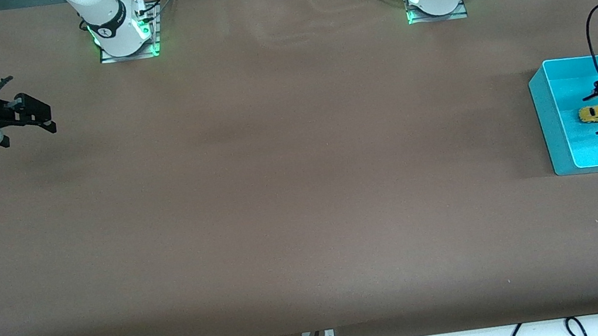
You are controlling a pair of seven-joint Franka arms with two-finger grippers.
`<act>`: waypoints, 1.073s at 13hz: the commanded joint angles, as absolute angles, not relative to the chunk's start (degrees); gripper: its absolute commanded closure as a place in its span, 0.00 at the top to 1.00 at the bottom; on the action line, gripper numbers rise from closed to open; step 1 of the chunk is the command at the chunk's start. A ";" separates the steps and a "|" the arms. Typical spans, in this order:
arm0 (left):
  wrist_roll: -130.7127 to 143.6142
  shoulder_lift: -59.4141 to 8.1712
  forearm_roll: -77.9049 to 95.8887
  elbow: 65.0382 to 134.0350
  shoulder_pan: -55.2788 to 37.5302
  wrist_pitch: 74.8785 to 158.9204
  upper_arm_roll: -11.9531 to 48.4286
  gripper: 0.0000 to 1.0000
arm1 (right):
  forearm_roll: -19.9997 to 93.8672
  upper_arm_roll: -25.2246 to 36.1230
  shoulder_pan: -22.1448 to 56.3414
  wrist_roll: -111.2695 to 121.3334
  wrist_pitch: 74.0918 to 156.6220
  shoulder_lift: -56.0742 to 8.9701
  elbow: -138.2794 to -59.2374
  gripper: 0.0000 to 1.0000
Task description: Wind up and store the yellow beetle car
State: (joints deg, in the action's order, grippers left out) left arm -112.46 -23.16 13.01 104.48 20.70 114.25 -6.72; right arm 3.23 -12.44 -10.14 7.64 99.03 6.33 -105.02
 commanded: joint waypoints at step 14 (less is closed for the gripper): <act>-34.95 -8.26 12.94 93.62 -6.41 95.03 -5.27 1.00 | 3.60 -15.12 -8.44 1.93 94.83 6.68 -101.25 1.00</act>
State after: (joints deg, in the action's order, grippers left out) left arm -42.63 -7.70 15.80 97.30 -5.82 98.20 -4.95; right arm 3.24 -15.11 -8.55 2.27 96.34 6.62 -102.49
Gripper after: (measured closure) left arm 0.000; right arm 0.000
